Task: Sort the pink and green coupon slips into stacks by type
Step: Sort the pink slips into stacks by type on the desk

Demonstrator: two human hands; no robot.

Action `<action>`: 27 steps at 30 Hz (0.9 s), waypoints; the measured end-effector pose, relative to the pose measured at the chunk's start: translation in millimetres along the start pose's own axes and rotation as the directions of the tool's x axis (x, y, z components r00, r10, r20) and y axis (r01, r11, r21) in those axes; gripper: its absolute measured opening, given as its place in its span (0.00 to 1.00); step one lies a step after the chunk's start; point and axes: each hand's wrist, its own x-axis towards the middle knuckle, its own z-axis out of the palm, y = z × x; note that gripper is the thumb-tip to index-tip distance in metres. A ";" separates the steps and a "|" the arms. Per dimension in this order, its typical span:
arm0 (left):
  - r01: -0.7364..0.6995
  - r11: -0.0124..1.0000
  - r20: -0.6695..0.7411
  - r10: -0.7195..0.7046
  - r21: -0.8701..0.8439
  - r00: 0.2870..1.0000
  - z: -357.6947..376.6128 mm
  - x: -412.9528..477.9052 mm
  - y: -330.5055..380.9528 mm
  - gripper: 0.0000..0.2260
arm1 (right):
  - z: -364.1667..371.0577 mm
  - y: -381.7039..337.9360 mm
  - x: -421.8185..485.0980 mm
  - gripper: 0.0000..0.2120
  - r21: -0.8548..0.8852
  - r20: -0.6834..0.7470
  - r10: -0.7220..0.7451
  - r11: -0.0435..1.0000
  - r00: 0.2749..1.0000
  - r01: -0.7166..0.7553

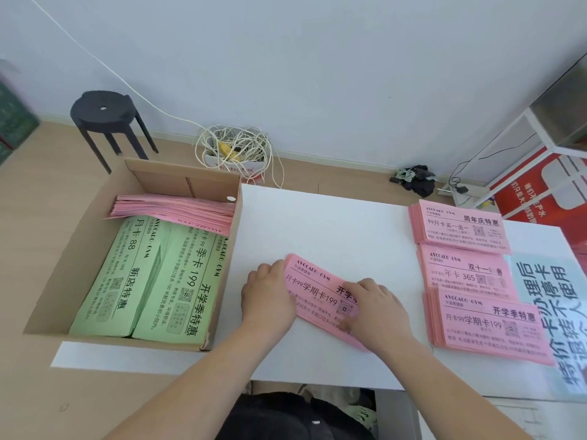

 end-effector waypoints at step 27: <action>-0.143 0.848 0.028 0.183 -0.510 0.983 -29.3 -3.4 12.9 0.07 | -50.0 20.1 2.6 0.24 -0.315 -0.359 -0.296 0.931 0.885 0.183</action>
